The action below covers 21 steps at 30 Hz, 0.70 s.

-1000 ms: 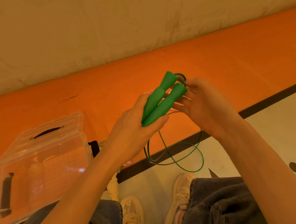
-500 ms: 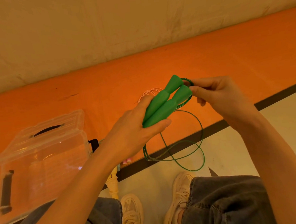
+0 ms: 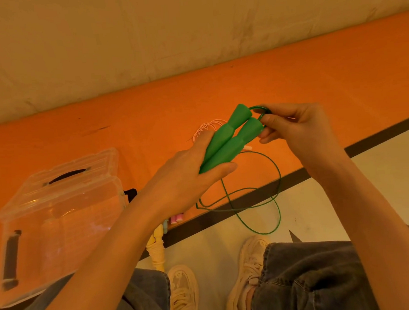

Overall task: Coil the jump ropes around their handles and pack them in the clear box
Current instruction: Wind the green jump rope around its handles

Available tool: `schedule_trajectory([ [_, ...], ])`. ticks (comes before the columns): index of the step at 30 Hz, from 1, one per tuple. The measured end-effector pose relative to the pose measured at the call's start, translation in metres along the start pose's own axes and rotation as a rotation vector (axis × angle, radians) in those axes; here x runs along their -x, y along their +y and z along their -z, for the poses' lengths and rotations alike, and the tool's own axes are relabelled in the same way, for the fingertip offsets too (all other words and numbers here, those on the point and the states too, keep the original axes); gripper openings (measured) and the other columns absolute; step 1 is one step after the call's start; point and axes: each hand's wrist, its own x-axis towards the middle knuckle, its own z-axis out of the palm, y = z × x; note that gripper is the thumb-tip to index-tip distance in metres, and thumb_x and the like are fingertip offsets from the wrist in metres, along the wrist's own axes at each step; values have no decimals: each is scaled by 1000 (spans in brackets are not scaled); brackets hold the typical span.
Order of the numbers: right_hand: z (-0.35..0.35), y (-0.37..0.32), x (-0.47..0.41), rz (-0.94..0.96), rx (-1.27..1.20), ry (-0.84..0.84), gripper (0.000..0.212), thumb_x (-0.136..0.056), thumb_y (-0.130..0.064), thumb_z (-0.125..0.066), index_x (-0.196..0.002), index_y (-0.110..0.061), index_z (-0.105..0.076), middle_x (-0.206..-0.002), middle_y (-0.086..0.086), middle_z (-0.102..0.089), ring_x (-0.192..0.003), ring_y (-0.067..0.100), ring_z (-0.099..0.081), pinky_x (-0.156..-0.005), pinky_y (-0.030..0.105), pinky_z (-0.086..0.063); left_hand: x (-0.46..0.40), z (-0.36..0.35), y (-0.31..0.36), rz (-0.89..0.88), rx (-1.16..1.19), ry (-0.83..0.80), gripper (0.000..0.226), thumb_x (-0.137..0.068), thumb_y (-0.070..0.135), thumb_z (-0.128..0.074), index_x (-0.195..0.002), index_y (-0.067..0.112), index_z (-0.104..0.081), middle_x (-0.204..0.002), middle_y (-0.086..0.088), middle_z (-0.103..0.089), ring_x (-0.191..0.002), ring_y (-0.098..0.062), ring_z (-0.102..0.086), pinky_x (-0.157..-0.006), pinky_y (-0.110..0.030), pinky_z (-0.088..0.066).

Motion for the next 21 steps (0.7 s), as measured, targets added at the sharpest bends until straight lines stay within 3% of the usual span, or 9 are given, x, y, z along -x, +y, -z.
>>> schedule_trajectory([
  [3,1,0,0,-18,-6,-22,32,-91,5,-54,-108,-20,-64,-59,1,-65,-52,8,-62,-60,20,-56,3,-2,2,6,-51,47,52,-90,57,-47,-136,39,-31,-72,12,-51,-61,-9,-51,-56,-34,-40],
  [6,1,-1,-2,-17,-14,-18,31,-92,4,-54,-102,-23,-66,-68,9,-65,-53,7,-62,-59,20,-55,6,-7,8,-35,-171,196,52,-92,57,-45,-138,40,-28,-77,19,-46,-66,-9,-46,-58,-32,-35],
  [10,1,-1,-2,-24,-31,3,29,-92,3,-54,-100,-21,-67,-70,9,-66,-55,8,-63,-59,20,-55,7,-10,10,-37,-245,272,64,-89,65,-32,-147,42,-17,-120,9,-55,-98,-20,-57,-76,-38,-47],
  [12,2,0,-2,-31,-36,11,29,-92,3,-54,-97,-21,-68,-69,8,-66,-55,9,-63,-60,21,-55,7,-10,9,-45,-252,282,66,-88,68,-28,-148,43,-15,-129,6,-54,-106,-23,-58,-81,-43,-49],
  [18,3,-4,0,-35,-76,16,29,-92,3,-53,-95,-22,-68,-70,5,-68,-54,8,-64,-59,18,-54,7,-12,11,-84,-328,373,65,-89,69,-29,-147,41,-20,-123,10,-58,-96,-20,-62,-70,-39,-50],
  [21,4,-3,2,-47,-87,6,28,-92,3,-53,-98,-20,-68,-69,-3,-71,-59,10,-67,-61,18,-54,6,-8,13,-94,-221,304,59,-92,63,-38,-145,42,-25,-106,22,-58,-84,-9,-56,-64,-30,-38],
])
